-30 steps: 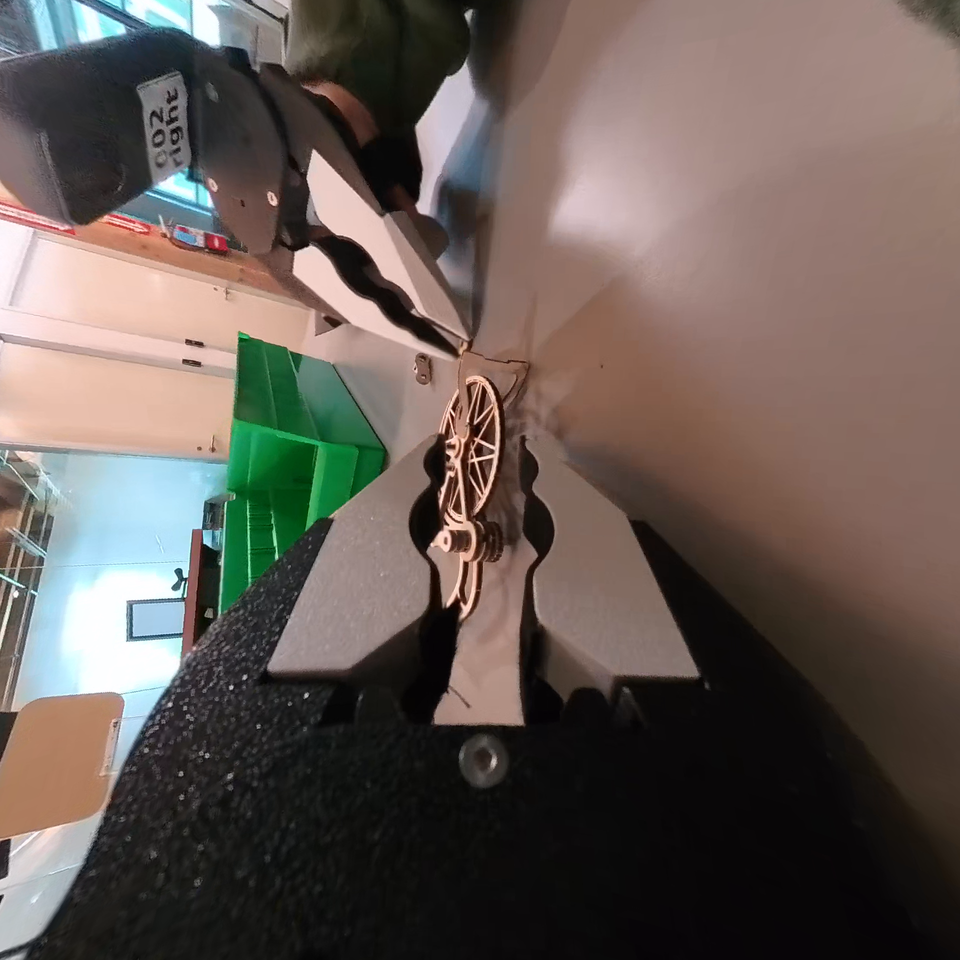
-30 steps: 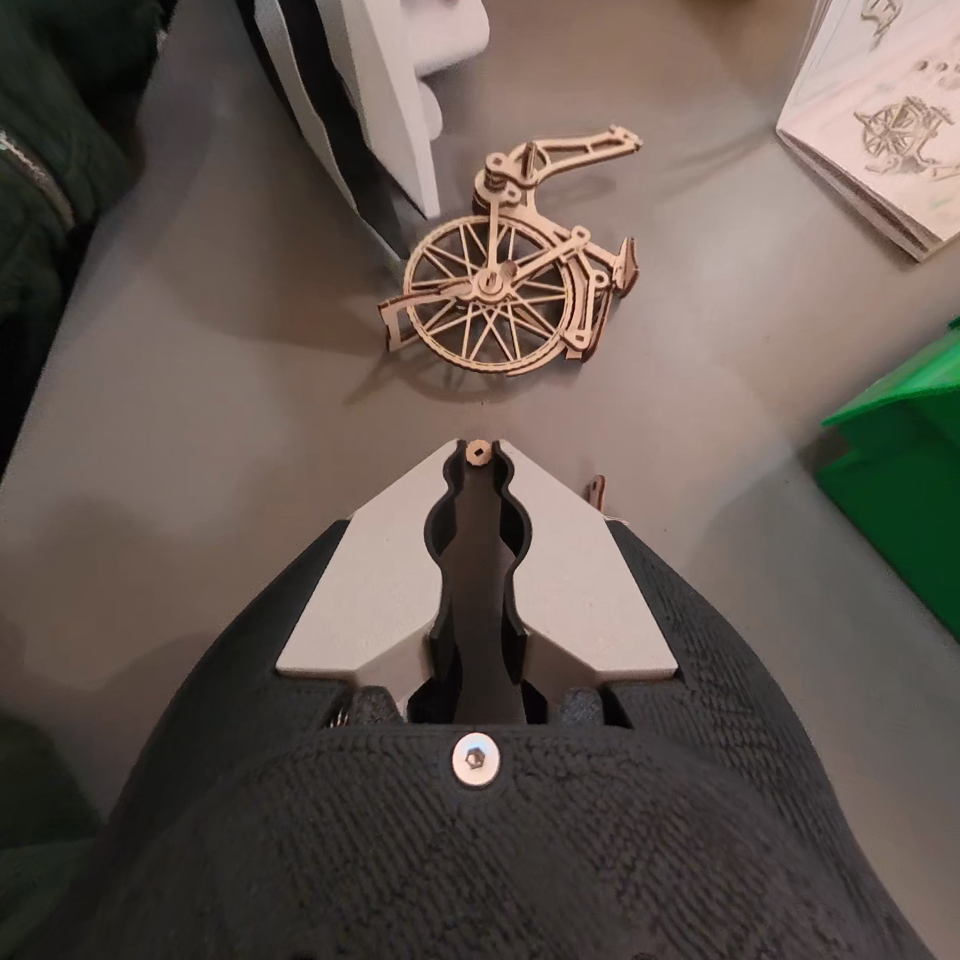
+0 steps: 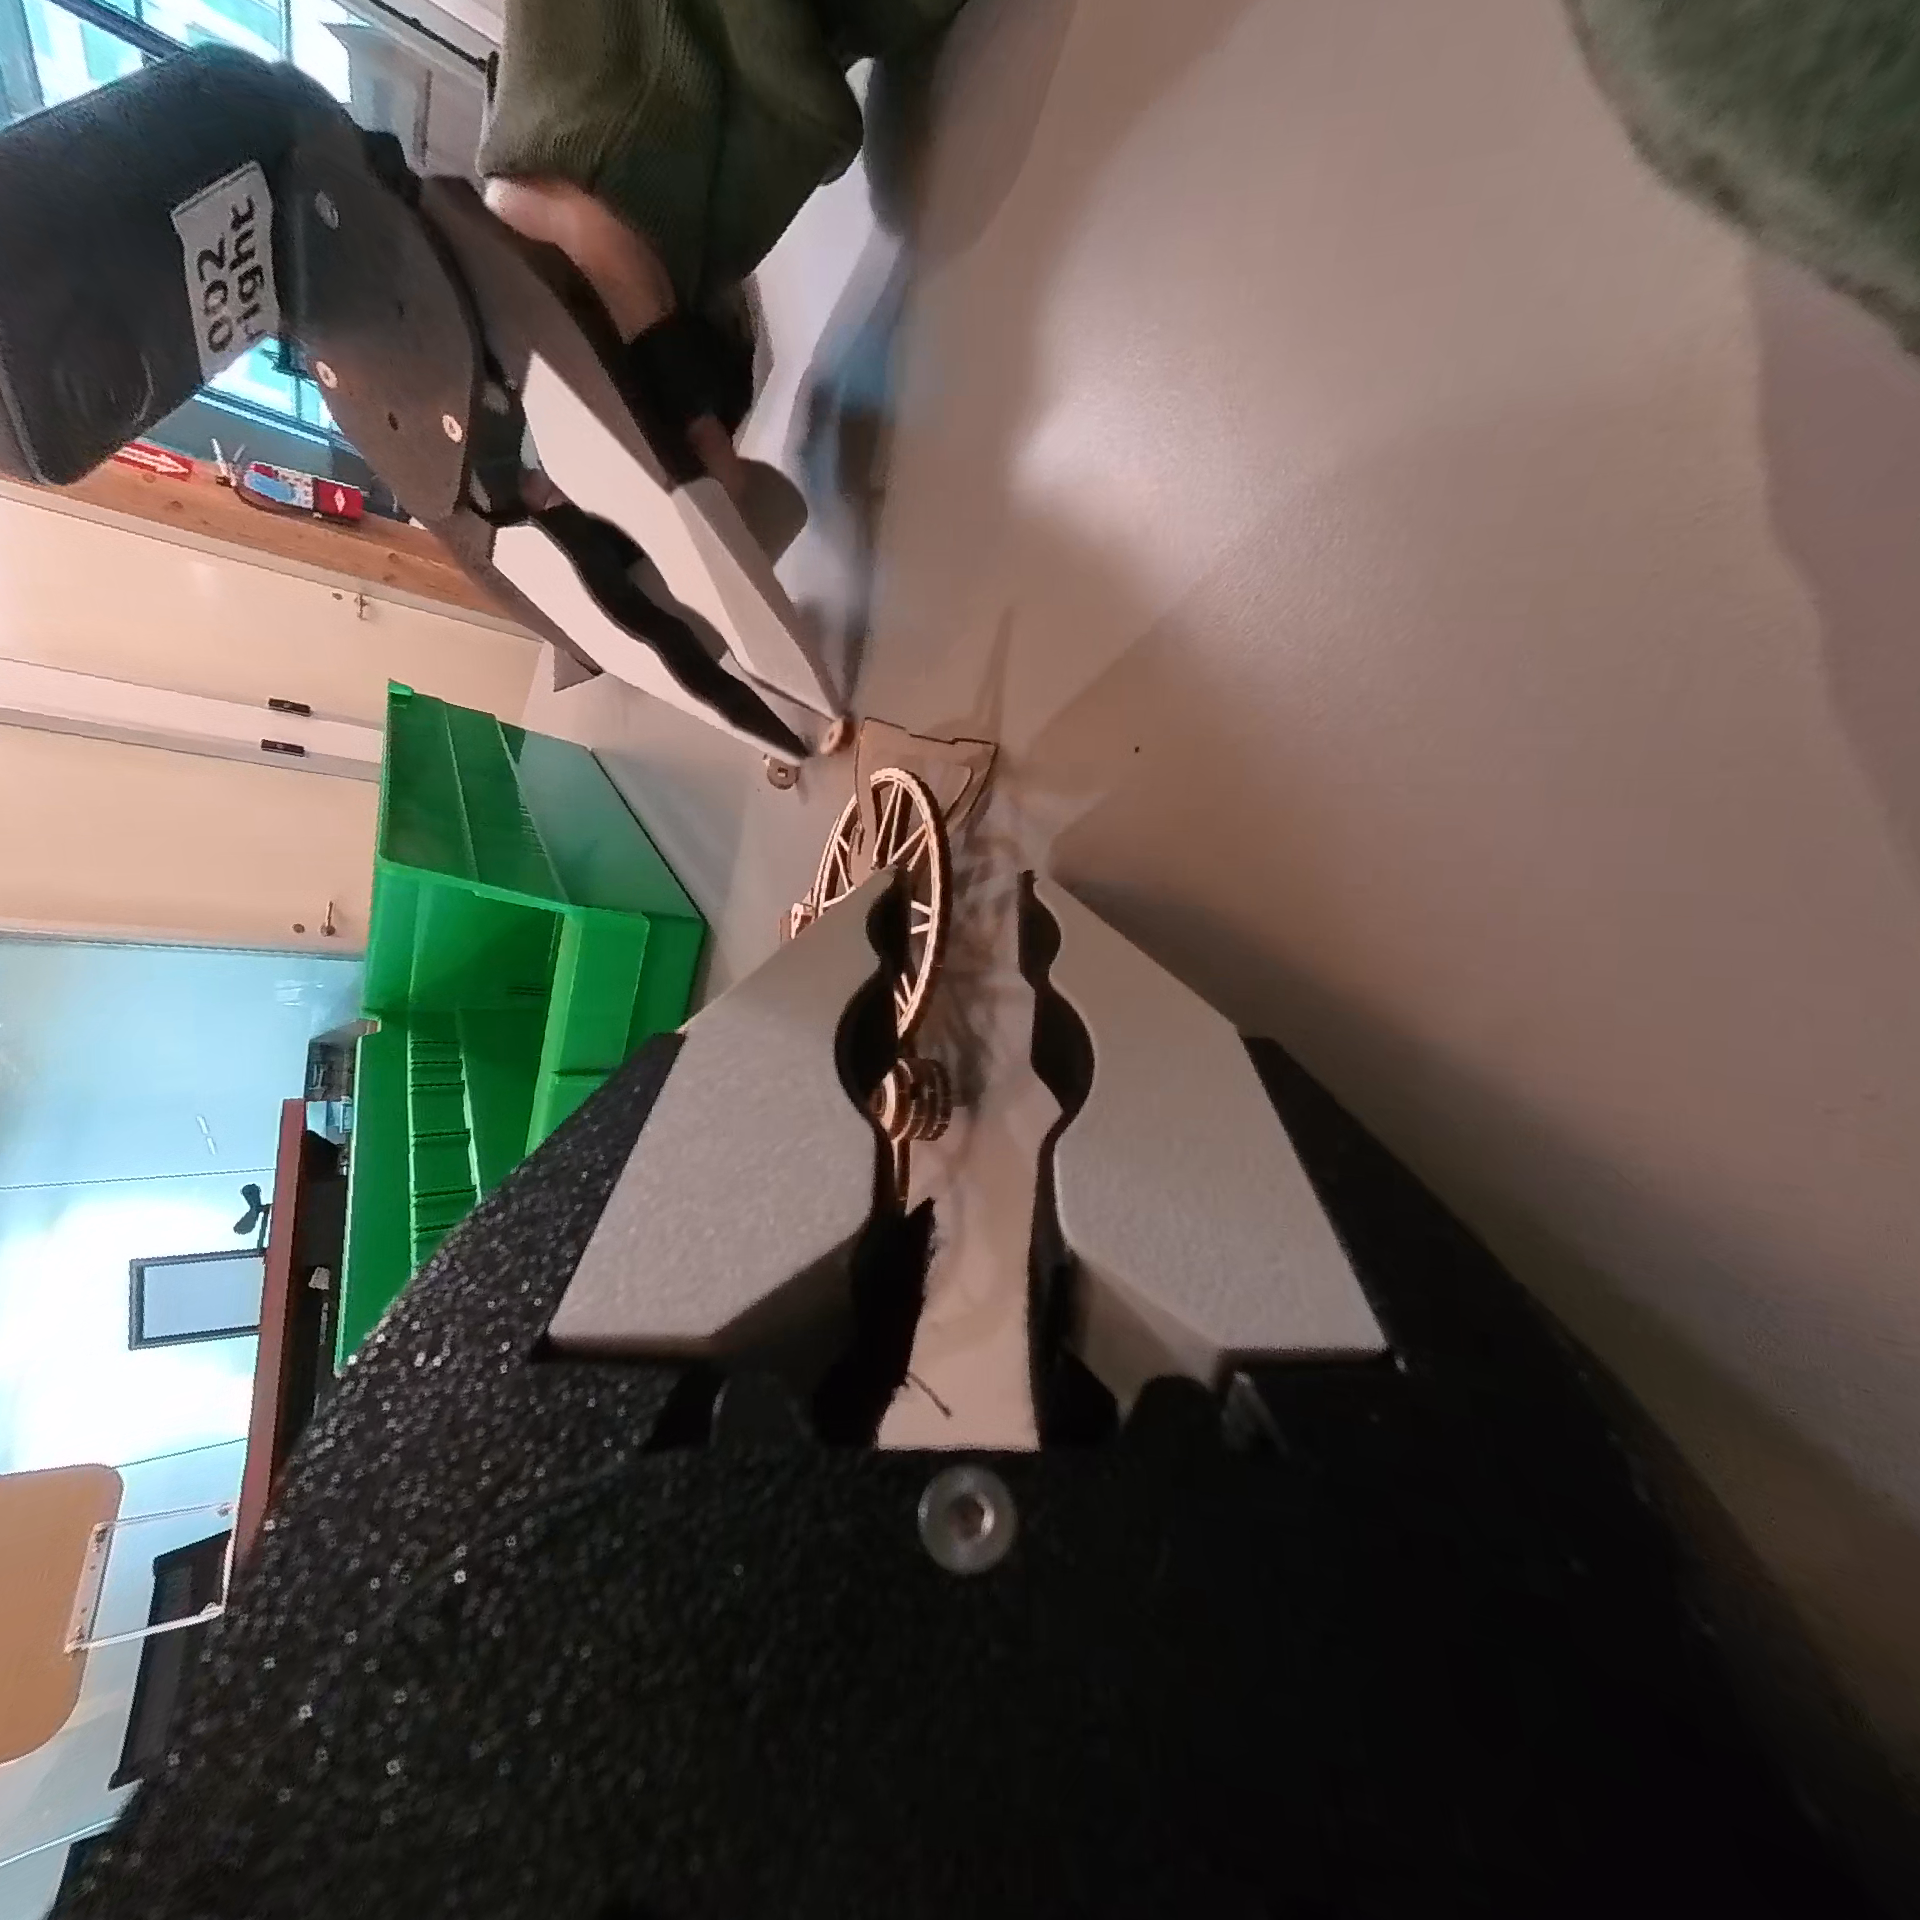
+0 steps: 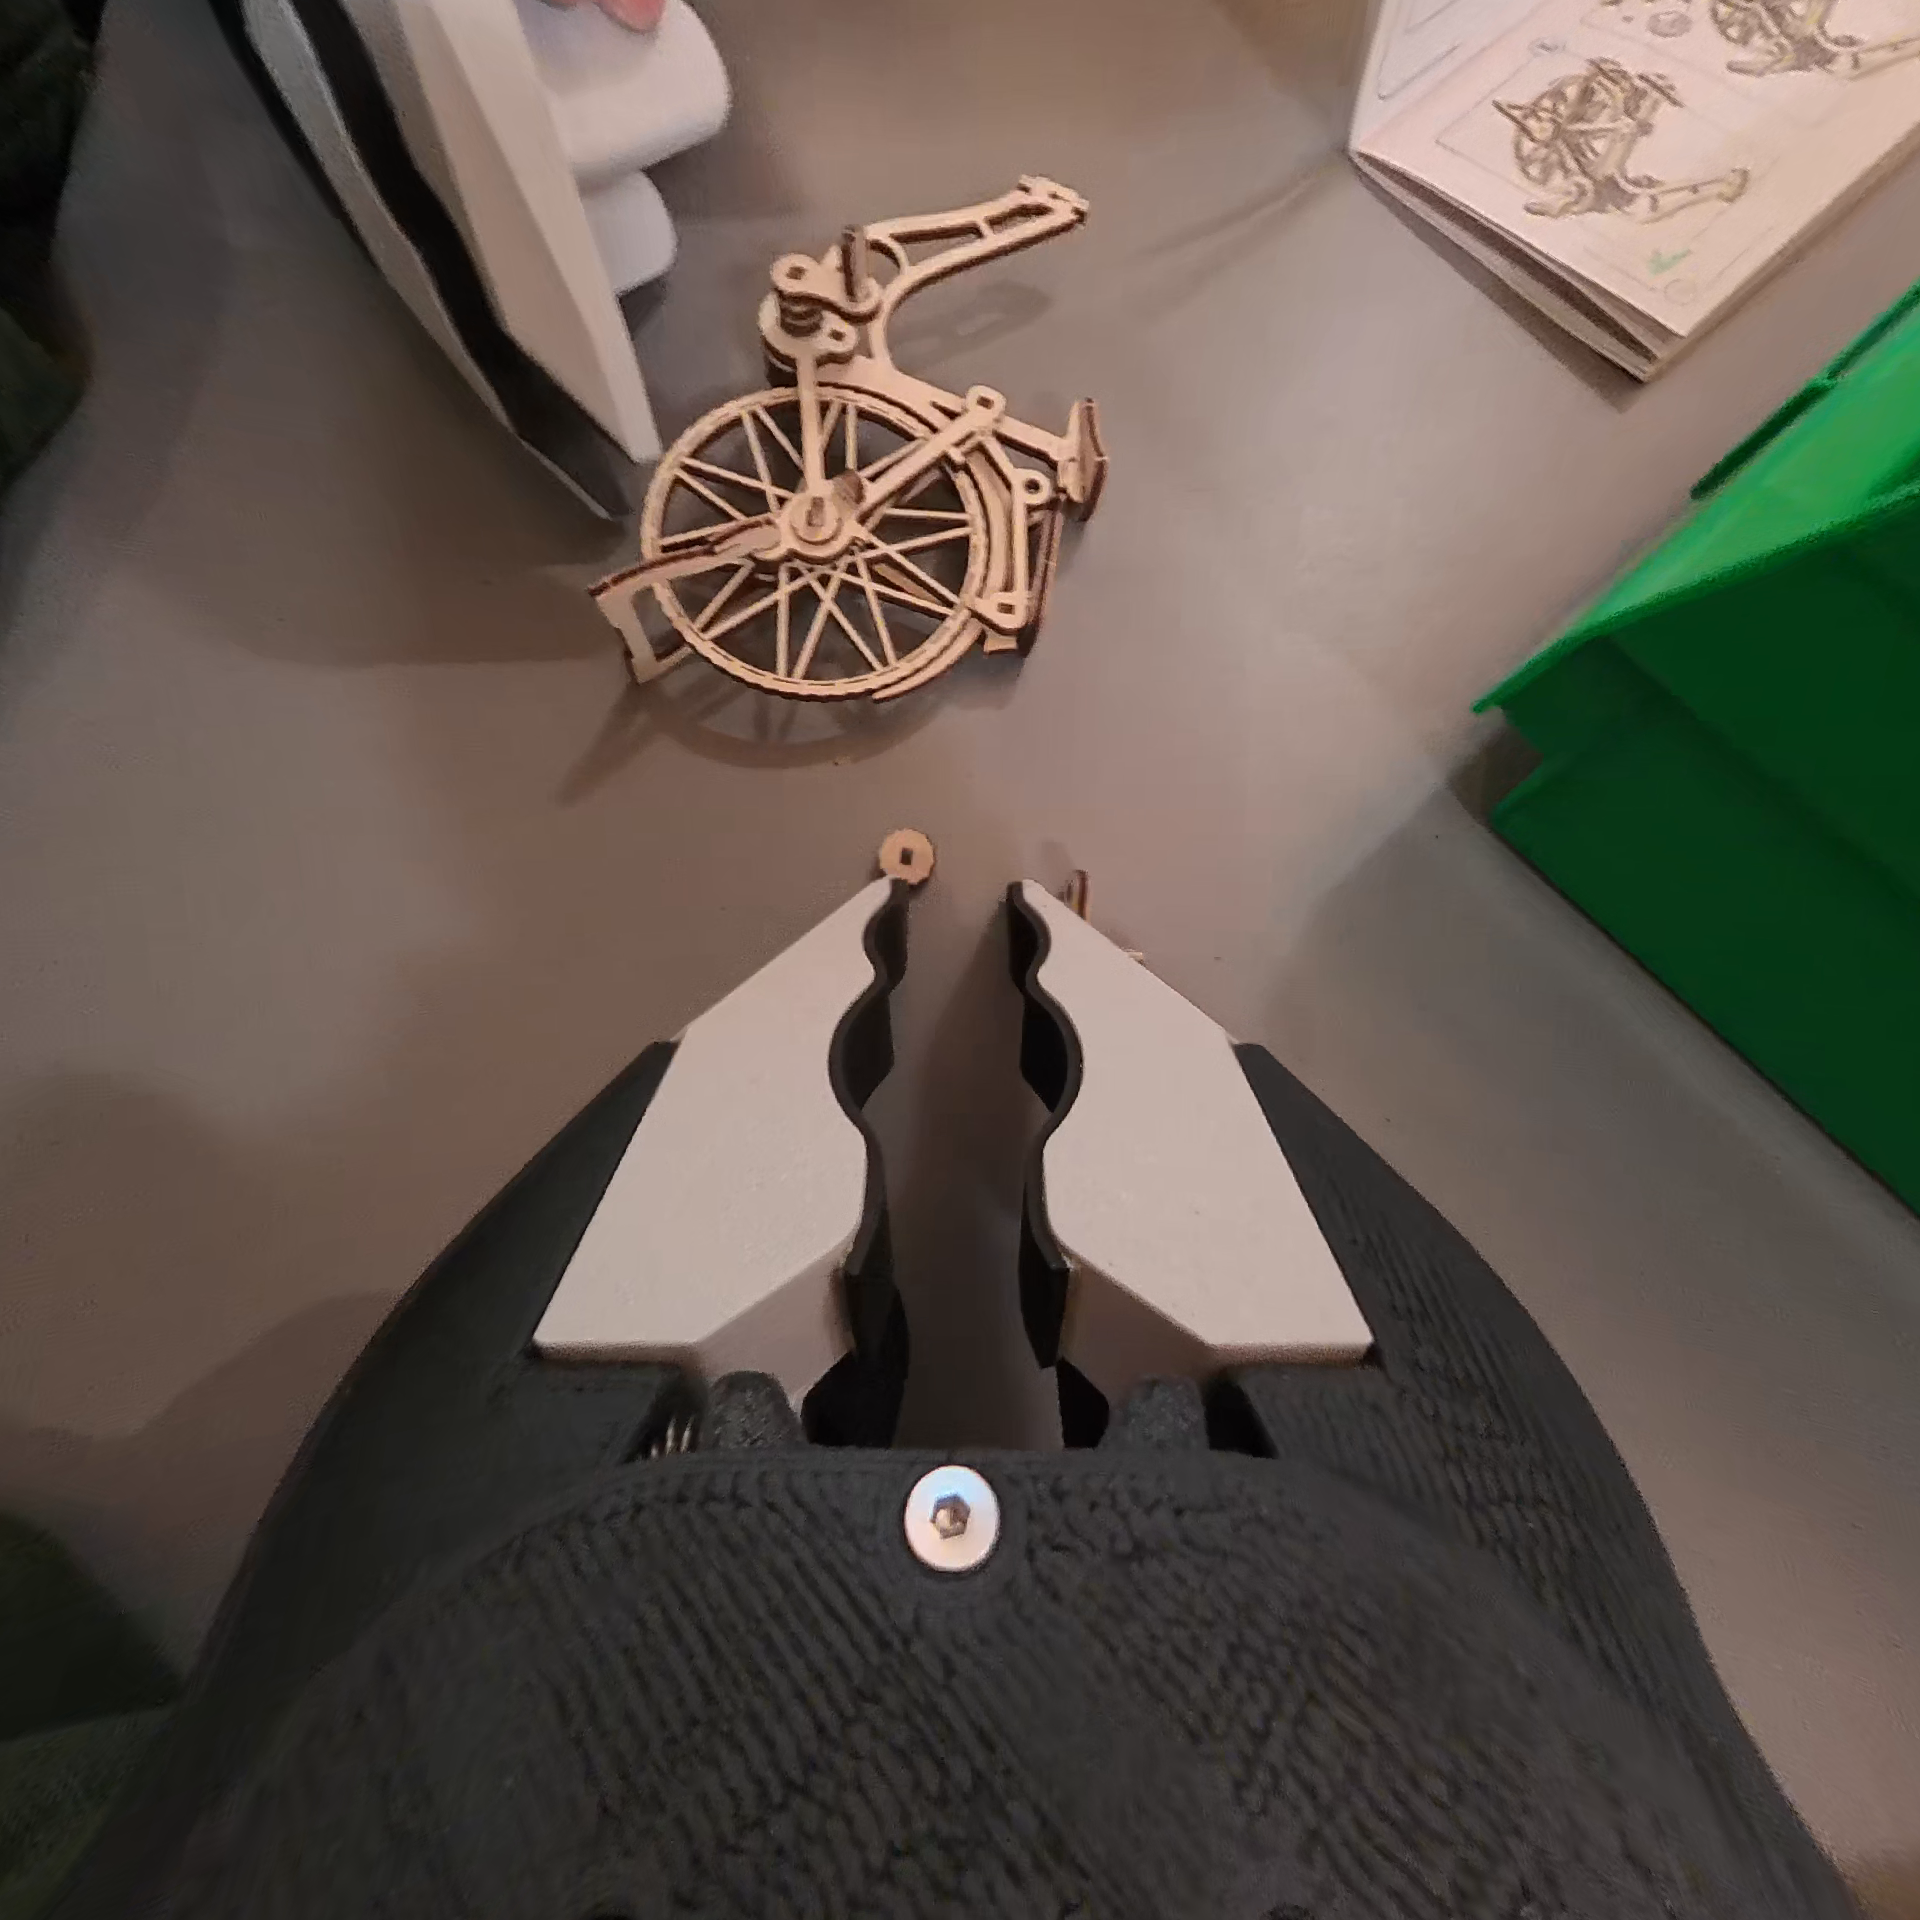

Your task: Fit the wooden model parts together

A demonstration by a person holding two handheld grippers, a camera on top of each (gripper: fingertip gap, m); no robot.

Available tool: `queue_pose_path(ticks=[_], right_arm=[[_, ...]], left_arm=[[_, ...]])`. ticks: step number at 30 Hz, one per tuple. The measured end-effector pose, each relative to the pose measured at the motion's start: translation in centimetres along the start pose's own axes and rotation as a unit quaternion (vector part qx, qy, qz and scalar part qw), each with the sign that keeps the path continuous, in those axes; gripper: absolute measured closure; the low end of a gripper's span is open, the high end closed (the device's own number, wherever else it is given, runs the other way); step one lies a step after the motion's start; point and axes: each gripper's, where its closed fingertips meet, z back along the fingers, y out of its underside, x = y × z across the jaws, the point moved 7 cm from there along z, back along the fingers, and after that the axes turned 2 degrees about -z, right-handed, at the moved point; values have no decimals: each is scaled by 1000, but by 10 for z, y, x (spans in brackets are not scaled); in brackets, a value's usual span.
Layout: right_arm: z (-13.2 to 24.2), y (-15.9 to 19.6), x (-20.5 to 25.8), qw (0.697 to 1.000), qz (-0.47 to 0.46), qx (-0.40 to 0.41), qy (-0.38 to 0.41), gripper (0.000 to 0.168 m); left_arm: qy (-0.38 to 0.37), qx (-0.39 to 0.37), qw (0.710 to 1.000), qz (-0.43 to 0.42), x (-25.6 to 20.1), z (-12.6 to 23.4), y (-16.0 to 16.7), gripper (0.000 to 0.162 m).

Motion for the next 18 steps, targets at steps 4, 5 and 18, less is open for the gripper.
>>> queue_pose_path(ticks=[4,5,18], right_arm=[[2,0,2,1000,-12,-8,-18,151],[2,-1,3,999,-17,-12,-26,151],[-2,-6,9,998,-42,15,-38,155]], left_arm=[[1,0,1000,0,0,-1,0,144],[2,0,1000,0,0,-1,0,144],[3,1,1000,-2,0,-2,1,144]])
